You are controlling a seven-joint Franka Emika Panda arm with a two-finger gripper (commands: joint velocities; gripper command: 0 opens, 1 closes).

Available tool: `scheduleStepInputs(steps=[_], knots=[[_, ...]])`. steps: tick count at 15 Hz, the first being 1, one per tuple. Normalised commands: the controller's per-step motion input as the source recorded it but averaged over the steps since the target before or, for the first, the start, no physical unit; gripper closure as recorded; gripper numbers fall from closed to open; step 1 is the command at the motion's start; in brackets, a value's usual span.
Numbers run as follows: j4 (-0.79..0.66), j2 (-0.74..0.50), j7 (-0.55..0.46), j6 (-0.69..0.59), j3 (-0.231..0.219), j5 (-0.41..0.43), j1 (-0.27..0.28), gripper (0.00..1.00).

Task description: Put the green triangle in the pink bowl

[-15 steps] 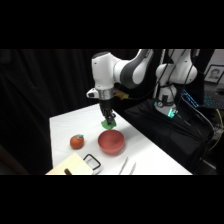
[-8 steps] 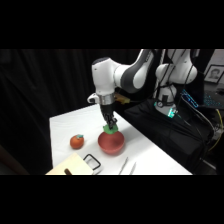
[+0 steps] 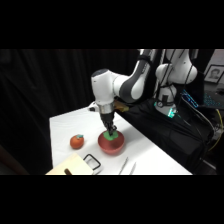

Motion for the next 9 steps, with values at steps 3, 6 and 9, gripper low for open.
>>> scheduleStepInputs(steps=[3,6,9], knots=[[0.12,0.17,0.01,0.15,0.037,0.09,0.007,0.96],[0.1,0.13,0.0,0.15,0.039,0.092,-0.009,0.63],[0.08,0.08,0.01,0.12,0.036,0.072,-0.004,0.47]])
